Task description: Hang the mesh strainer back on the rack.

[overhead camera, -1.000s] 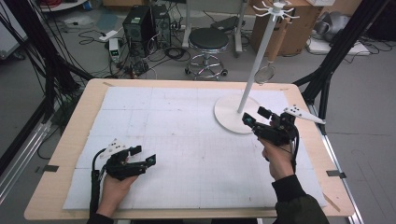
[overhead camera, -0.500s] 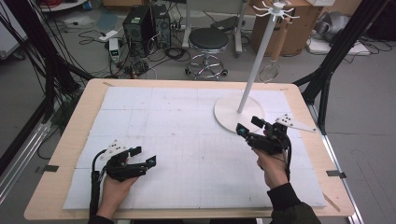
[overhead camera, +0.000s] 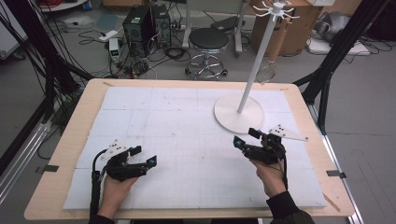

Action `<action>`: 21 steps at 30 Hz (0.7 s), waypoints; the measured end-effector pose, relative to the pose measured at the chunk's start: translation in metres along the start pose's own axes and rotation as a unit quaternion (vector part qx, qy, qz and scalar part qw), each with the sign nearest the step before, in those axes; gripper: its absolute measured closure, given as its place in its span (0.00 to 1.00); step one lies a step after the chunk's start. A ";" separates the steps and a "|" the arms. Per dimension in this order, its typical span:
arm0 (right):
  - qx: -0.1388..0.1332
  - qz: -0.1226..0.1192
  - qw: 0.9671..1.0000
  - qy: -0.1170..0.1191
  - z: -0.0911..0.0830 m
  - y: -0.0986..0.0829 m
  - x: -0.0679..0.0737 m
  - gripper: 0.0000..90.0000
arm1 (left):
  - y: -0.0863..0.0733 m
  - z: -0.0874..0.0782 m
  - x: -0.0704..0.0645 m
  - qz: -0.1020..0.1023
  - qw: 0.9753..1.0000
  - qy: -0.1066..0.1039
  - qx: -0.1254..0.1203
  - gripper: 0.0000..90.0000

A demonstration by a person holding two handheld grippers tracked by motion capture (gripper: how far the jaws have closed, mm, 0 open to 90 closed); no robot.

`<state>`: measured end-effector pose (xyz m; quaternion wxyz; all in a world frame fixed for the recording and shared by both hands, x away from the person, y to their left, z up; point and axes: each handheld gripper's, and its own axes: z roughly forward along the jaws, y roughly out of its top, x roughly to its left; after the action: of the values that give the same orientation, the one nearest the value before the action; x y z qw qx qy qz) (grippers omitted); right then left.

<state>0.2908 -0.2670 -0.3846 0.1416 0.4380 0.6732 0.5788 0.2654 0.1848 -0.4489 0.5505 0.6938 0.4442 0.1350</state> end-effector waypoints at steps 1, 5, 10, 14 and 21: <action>0.002 0.000 1.000 -0.002 0.000 -0.002 -0.001 0.18 | 0.000 0.000 0.000 -0.001 1.000 0.000 0.000 0.19; 0.010 -0.002 1.000 -0.010 0.000 -0.009 -0.003 0.18 | 0.000 0.000 0.000 0.000 1.000 -0.006 -0.003 0.18; 0.020 -0.004 1.000 -0.015 -0.001 -0.020 -0.006 0.18 | 0.000 0.000 0.000 -0.001 1.000 -0.006 -0.003 0.18; 0.024 -0.009 1.000 -0.015 -0.003 -0.027 -0.007 0.17 | 0.000 0.000 0.000 -0.003 1.000 -0.006 -0.003 0.18; 0.027 -0.009 0.999 -0.014 -0.006 -0.038 -0.012 0.17 | 0.000 0.000 0.000 -0.004 1.000 -0.008 -0.004 0.18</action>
<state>0.2769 -0.2778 -0.4212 0.1448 0.4438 0.6903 0.5528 0.2652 0.1852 -0.4491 0.5576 0.6906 0.4423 0.1288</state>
